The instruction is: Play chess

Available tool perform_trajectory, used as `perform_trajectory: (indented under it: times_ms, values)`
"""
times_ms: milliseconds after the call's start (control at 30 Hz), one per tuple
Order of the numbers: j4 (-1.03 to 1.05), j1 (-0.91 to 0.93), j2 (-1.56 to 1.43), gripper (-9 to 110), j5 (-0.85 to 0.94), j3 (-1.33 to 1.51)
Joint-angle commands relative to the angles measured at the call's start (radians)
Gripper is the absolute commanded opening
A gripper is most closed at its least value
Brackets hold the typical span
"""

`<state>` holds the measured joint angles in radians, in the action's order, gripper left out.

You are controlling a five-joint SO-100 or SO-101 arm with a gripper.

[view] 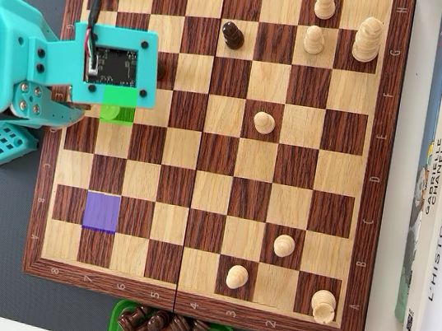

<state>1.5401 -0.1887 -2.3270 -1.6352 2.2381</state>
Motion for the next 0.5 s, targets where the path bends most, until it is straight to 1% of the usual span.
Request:
perform_trajectory:
  times_ms: [0, 233, 467]
  values:
    - [-0.037, -0.017, -0.009, 6, -0.017, -0.012]
    - [-0.057, -0.011, -0.002, 6, -0.017, 0.0]
    - [-0.061, 0.011, 0.087, 6, -0.009, -0.006]
